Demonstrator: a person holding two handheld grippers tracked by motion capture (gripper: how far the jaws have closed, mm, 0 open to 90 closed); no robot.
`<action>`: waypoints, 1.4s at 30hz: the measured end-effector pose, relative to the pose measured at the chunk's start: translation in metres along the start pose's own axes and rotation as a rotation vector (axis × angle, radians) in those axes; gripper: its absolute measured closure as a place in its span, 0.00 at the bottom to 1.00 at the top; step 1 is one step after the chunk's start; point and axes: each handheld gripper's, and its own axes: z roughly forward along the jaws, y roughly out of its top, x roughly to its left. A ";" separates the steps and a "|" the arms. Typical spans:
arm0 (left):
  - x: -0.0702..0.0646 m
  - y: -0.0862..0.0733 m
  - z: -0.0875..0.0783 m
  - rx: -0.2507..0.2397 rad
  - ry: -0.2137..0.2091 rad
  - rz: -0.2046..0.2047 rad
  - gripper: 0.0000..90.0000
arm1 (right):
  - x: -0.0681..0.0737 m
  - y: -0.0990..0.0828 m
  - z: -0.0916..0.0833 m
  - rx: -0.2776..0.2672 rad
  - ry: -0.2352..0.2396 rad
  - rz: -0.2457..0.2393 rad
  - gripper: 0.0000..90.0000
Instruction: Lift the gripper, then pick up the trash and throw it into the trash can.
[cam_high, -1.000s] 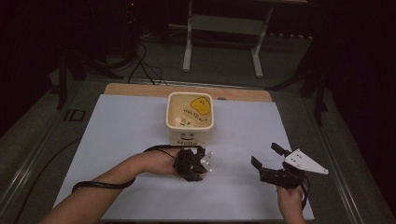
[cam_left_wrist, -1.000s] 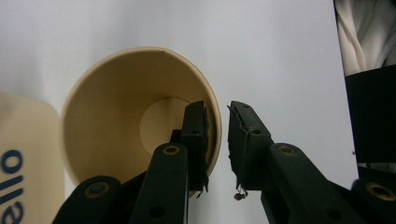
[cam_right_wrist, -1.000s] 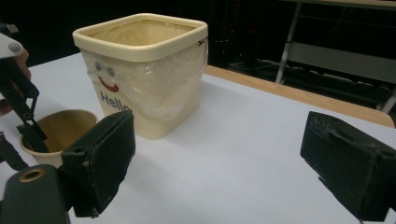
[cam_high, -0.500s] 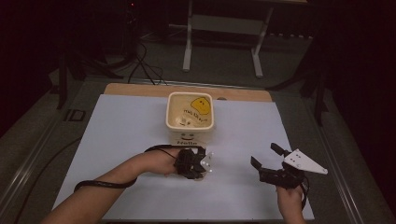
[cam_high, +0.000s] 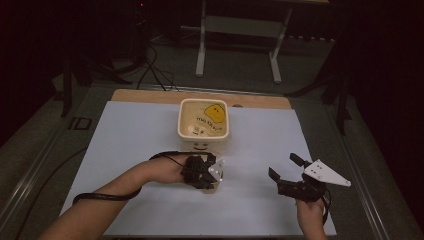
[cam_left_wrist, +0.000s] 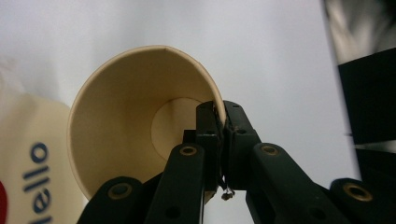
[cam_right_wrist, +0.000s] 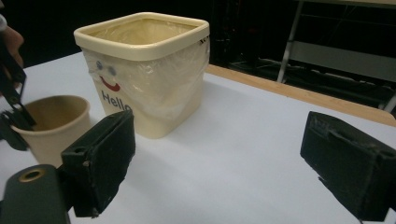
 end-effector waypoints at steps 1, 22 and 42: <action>-0.001 0.000 -0.003 -0.004 0.005 -0.012 0.97 | 0.000 0.000 0.000 0.000 0.000 0.000 0.11; -0.018 0.004 -0.065 -0.030 -0.016 0.006 0.98 | 0.001 0.000 0.002 0.003 0.010 0.002 0.11; -0.020 0.008 -0.115 -0.031 0.005 -0.004 0.98 | 0.001 0.000 0.002 0.004 0.014 0.012 0.11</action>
